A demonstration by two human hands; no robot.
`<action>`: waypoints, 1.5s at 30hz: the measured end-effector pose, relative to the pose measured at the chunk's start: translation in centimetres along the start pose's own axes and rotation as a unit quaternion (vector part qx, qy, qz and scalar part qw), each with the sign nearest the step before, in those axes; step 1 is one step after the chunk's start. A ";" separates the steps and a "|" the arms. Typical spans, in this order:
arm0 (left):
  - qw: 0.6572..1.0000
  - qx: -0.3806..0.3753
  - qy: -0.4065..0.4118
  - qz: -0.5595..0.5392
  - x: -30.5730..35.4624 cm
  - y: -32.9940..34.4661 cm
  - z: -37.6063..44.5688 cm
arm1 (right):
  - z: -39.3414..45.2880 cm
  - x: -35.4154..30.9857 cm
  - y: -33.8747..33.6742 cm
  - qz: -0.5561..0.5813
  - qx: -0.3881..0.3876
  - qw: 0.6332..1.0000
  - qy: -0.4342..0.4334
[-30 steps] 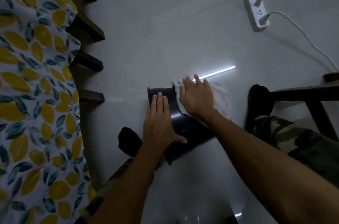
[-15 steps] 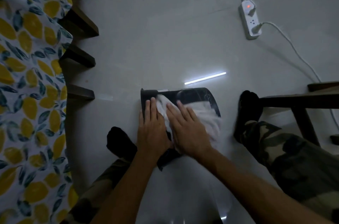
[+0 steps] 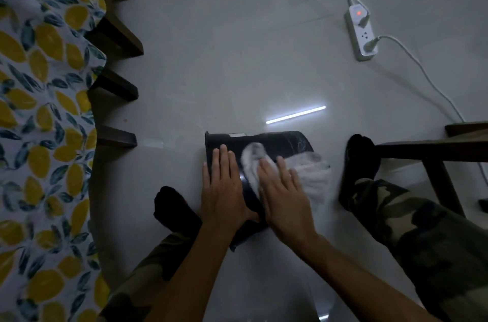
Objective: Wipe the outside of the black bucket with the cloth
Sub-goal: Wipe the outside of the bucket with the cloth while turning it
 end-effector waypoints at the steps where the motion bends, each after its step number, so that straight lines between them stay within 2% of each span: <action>1: 1.000 0.009 0.002 -0.004 0.1 -0.1 -0.3 | 1.8 -1.0 0.2 0.000 0.004 0.999 -0.038; 3: 1.000 0.004 0.003 -0.002 0.3 -0.2 -0.5 | 6.9 -0.8 0.9 -0.011 0.004 1.000 -0.029; 6: 1.000 -0.008 -0.004 -0.004 0.3 -0.8 0.6 | 12.1 4.6 0.5 -0.023 0.001 0.992 0.122; 9: 1.000 -0.014 0.001 -0.007 0.0 -0.8 1.6 | 9.7 9.6 -1.3 -0.008 0.058 0.970 0.236; 11: 1.000 -0.013 0.002 -0.008 -0.2 -0.6 1.7 | 6.1 11.4 -2.1 0.077 0.091 0.933 0.339; 13: 1.000 -0.002 0.005 -0.007 -0.2 -0.4 1.4 | 3.7 12.0 -1.9 0.123 0.087 0.902 0.406; 20: 0.998 0.002 0.059 -0.015 0.9 -2.6 3.0 | 5.8 13.7 -3.2 0.121 0.109 0.894 0.417; 25: 0.991 0.103 0.085 -0.023 -0.3 -5.6 4.9 | 7.8 13.1 -5.1 0.155 0.133 0.891 0.405; 28: 0.979 0.171 0.100 -0.056 -0.6 -6.7 4.6 | 7.5 13.0 -4.7 0.171 0.114 0.885 0.417; 33: 0.982 0.162 0.072 -0.065 0.3 -5.4 0.7 | 2.9 12.6 -4.5 0.176 0.083 0.871 0.451; 36: 0.979 0.183 0.056 -0.074 0.4 -6.0 -0.7 | 0.0 11.6 -5.7 0.137 0.128 0.886 0.424; 39: 0.979 0.180 0.065 -0.070 0.0 -6.7 -0.3 | -1.0 6.7 -6.1 0.137 0.132 0.929 0.318; 41: 0.988 0.138 0.046 -0.050 -0.9 -5.9 0.8 | -1.1 1.5 -5.8 0.136 0.137 0.960 0.202; 42: 0.991 0.119 0.039 -0.040 -1.3 -5.3 1.1 | -1.0 -1.1 -4.8 0.140 0.111 0.972 0.156; 44: 0.994 0.097 0.039 -0.032 -2.1 -3.9 1.8 | -0.5 -5.0 -1.3 0.047 0.072 0.996 -0.012; 45: 0.994 0.089 0.045 -0.037 -2.4 -3.2 2.2 | 0.2 -5.3 0.1 0.028 0.058 0.997 -0.039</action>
Point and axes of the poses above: each hand's wrist, its own z-axis towards the middle knuckle, its own y-axis out of the palm, x = y × z, the point moved 9 cm from there along z, towards the middle knuckle, and after that the axes turned 13 degrees about x, right-handed, at the moved point
